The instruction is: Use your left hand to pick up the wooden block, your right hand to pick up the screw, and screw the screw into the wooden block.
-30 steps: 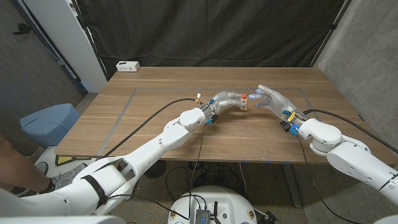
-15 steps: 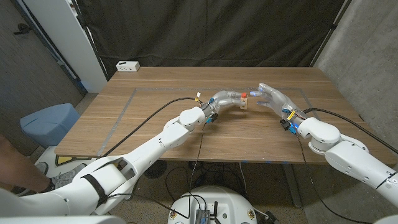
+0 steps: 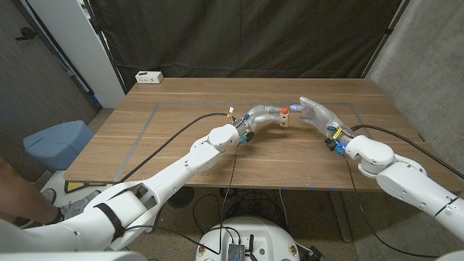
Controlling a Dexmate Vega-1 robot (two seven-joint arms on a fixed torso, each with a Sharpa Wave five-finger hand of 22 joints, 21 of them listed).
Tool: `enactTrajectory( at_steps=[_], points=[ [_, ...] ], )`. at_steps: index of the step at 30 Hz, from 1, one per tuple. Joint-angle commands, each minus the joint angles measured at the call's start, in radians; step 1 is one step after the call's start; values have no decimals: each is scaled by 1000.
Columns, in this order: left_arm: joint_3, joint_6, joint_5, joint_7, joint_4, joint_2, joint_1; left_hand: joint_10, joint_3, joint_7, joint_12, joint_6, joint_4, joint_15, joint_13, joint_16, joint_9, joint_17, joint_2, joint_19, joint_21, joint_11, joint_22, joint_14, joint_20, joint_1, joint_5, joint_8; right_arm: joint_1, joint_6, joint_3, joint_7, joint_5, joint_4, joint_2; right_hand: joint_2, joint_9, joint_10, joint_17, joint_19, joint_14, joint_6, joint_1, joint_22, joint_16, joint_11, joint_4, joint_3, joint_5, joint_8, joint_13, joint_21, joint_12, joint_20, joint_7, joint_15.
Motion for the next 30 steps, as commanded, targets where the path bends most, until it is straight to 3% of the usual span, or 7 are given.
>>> enactTrajectory(
  at_steps=[1,16,30],
  points=[
    [0,5,2,4,-8,3,5,10,76,25,54,38,67,-47,143,4,2,2,97,8,8,-1,2,10,4,-78,6,5,35,-1,-26,43,2,23,-2,-6,1,-28,4,-17,-49,-18,-8,2,-4,0,1,-3,2,-2,2,-3,-2,2,-3,-2],
    [0,3,0,2,-4,2,5,9,76,25,53,37,68,-49,142,3,2,3,98,8,8,1,2,8,4,-78,7,4,72,-13,-52,90,11,37,-12,-5,-7,-95,6,-64,-102,-79,-22,3,-1,12,9,-9,3,0,1,1,2,3,-23,-5],
    [-2,3,-4,1,-2,2,7,12,76,26,55,36,67,-47,142,4,2,3,97,8,8,0,2,10,4,-78,6,4,96,-18,-66,105,7,35,-18,-3,-9,-106,6,-81,-116,-78,-24,3,0,-9,10,-9,4,7,1,1,6,4,-32,-21]
  ],
)
